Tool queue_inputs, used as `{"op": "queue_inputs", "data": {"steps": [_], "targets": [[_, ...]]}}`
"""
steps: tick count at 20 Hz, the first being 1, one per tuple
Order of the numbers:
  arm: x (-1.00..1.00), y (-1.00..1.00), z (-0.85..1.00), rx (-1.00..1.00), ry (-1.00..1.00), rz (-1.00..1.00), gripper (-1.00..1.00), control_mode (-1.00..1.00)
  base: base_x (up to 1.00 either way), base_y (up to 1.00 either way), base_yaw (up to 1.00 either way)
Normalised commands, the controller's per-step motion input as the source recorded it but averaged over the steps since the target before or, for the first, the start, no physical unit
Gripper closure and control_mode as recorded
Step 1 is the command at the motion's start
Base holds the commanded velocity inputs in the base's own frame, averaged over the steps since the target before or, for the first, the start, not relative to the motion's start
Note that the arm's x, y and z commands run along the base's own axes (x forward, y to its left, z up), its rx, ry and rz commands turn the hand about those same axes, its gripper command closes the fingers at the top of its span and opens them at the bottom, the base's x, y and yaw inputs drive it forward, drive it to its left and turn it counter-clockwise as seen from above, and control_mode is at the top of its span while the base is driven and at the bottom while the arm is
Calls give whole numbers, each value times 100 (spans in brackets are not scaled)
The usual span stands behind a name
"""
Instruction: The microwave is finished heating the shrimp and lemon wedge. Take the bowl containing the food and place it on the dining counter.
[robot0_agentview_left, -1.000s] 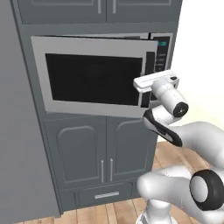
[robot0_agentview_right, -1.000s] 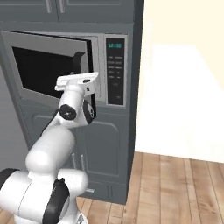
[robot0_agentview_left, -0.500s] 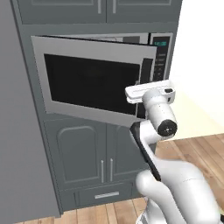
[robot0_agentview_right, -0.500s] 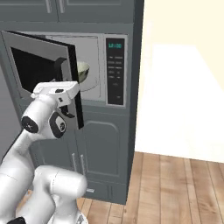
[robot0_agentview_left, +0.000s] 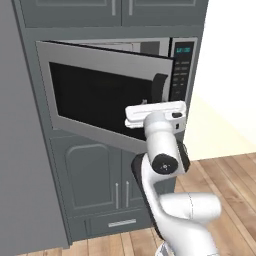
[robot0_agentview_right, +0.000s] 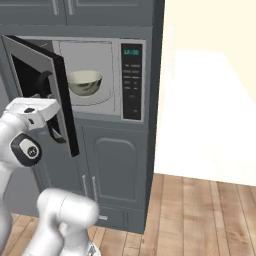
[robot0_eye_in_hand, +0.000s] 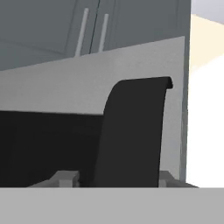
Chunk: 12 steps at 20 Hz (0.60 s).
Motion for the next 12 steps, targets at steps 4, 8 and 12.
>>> {"op": "queue_inputs", "data": {"steps": [4, 8, 12], "targets": [[-100, 2, -31, -7, 0, 4, -100, -100, 0, 0, 0], [-100, 0, -18, -4, -1, 1, -100, -100, 0, 0, 0], [-63, 0, 0, -2, -5, 0, -100, -100, 0, 0, 0]]}}
